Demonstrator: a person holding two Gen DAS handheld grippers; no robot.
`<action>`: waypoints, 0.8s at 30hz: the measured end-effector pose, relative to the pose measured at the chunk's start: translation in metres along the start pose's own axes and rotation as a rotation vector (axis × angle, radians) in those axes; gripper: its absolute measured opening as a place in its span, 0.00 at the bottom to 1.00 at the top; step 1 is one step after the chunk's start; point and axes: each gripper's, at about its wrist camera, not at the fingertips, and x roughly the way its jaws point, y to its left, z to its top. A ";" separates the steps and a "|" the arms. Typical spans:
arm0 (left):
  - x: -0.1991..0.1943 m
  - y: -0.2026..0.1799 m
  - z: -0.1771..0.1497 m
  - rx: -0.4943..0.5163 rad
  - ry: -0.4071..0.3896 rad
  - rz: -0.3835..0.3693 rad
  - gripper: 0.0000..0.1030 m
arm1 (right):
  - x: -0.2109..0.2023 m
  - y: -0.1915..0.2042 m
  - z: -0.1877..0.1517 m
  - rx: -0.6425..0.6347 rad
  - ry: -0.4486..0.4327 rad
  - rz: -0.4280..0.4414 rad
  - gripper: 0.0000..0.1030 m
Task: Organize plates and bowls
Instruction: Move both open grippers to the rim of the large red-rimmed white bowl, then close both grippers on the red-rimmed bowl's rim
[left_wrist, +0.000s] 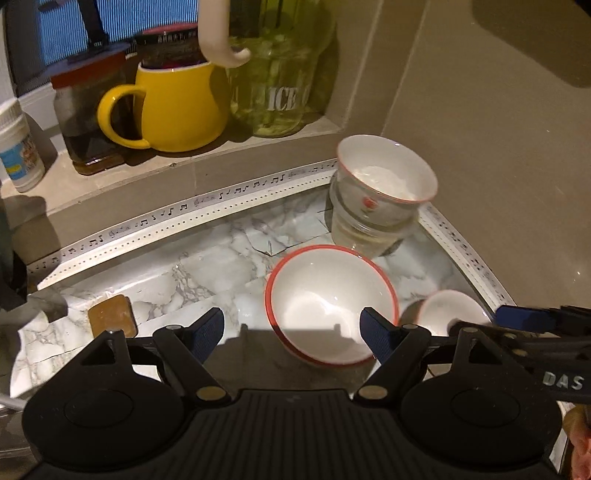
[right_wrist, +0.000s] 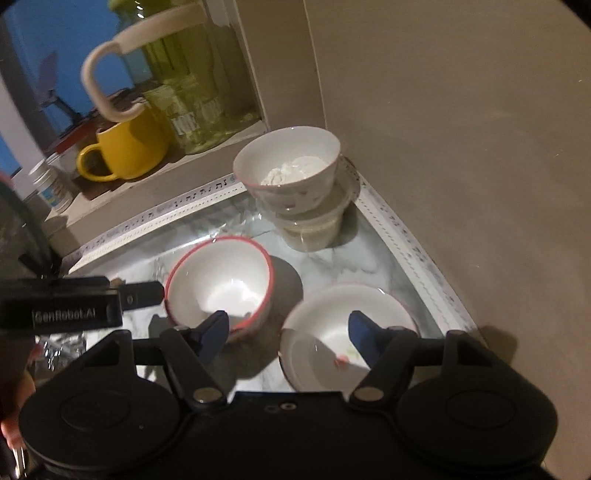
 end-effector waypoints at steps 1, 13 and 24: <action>0.005 0.001 0.002 -0.003 0.004 0.002 0.78 | 0.007 0.001 0.004 -0.004 0.006 -0.004 0.69; 0.059 0.019 0.013 -0.036 0.054 0.014 0.78 | 0.071 0.012 0.029 -0.020 0.056 0.008 0.44; 0.081 0.018 0.009 -0.022 0.081 0.021 0.62 | 0.100 0.021 0.025 -0.038 0.080 -0.006 0.22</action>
